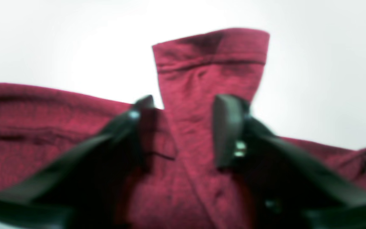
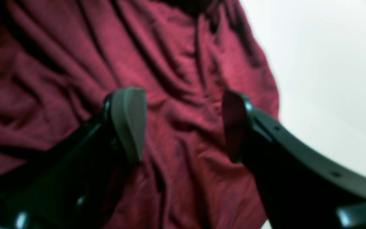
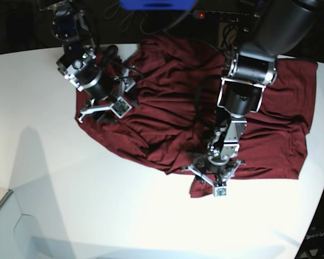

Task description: Layout the t-shirt on the table in an organized manner, then fold the t-shirt properly

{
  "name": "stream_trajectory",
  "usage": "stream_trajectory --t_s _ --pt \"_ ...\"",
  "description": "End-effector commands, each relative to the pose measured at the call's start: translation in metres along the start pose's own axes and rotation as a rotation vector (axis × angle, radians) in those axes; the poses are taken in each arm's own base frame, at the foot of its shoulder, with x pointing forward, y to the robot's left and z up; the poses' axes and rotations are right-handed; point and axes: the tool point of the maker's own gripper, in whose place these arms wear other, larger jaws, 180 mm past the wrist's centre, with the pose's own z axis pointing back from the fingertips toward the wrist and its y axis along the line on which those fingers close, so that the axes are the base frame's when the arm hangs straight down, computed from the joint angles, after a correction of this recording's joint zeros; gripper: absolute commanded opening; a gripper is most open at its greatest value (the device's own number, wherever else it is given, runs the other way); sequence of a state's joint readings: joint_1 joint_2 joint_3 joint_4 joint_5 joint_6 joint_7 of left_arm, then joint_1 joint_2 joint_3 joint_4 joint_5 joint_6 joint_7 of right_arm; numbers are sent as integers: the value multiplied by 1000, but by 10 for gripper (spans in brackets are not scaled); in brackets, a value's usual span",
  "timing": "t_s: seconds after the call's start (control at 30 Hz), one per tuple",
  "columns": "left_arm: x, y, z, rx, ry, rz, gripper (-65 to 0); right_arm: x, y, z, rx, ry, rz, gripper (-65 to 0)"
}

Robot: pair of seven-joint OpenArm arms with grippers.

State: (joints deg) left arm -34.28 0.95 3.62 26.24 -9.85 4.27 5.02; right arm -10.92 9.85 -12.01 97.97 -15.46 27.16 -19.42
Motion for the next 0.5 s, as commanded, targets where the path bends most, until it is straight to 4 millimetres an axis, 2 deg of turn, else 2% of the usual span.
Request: stream_trajectory --t_s 0.0,0.13,0.23,0.37,0.47 --pt "11 -7 -1 -16 -11 4 -426 13 -8 2 -20 -50 4 -273" --pt "13 -7 -1 -18 -16 5 -472 9 -7 4 -17 -41 8 -273" --pt "41 -13 3 -34 -91 13 -528 8 -8 4 -17 -38 14 -273" --pt "62 -17 13 -45 -166 24 -650 8 -8 4 -17 -38 14 -273" --pt "79 -10 19 -41 -214 20 -643 8 -8 4 -17 -38 14 -273"
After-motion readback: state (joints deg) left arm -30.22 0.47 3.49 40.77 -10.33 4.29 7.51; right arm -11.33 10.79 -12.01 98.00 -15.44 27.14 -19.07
